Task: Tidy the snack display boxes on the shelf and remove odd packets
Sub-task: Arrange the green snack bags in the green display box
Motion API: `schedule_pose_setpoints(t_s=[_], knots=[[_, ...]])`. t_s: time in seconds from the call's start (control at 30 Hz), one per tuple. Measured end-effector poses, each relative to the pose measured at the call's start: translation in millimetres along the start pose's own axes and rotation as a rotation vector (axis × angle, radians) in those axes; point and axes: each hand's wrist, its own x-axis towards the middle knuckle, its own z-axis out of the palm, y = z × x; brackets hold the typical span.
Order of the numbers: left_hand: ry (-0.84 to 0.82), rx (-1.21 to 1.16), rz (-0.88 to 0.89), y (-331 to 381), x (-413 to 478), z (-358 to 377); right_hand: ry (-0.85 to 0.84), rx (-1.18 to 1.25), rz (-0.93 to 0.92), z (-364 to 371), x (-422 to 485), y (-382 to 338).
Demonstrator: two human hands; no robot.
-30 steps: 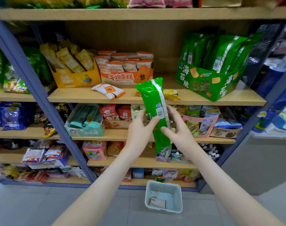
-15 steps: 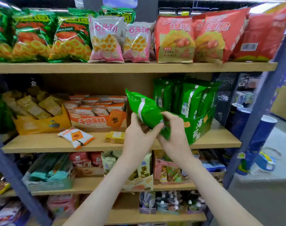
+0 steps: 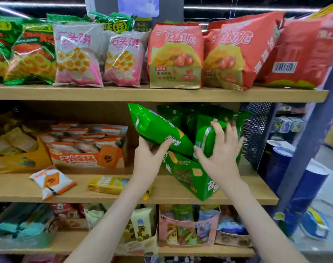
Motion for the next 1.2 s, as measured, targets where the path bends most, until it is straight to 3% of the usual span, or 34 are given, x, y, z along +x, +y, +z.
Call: schedule_pose_setpoints(t_s=[0.27, 0.47, 0.63, 0.73, 0.8, 0.87, 0.93, 1.07, 1.2], knots=[[-0.429, 0.687, 0.048, -9, 25, 27, 0.022, 0.052, -0.074, 1, -7, 3], [-0.496, 1.082, 0.068, -20, 41, 37, 0.094, 0.028, -0.08, 2, -11, -3], [-0.298, 0.433, 0.219, -25, 8, 34, 0.092, 0.106, -0.048, 2, -13, 4], [-0.336, 0.539, 0.426, -28, -7, 43, 0.07, 0.157, 0.005, 3, -14, 15], [-0.38, 0.641, 0.477, -34, -7, 47, -0.054, 0.217, 0.054, 2, -14, 19], [-0.386, 0.649, 0.47, -38, -2, 48, -0.096, 0.199, 0.047, 3, -15, 19], [-0.398, 0.616, 0.452, -39, -2, 45, -0.03, 0.129, 0.012, 4, -17, 15], [-0.361, 0.355, 0.328, -31, -2, 36, 0.026, 0.05, -0.039, 6, -28, -7], [-0.342, 0.206, 0.2, -32, 17, 17, -0.042, 0.044, -0.231, 5, -44, -35]])
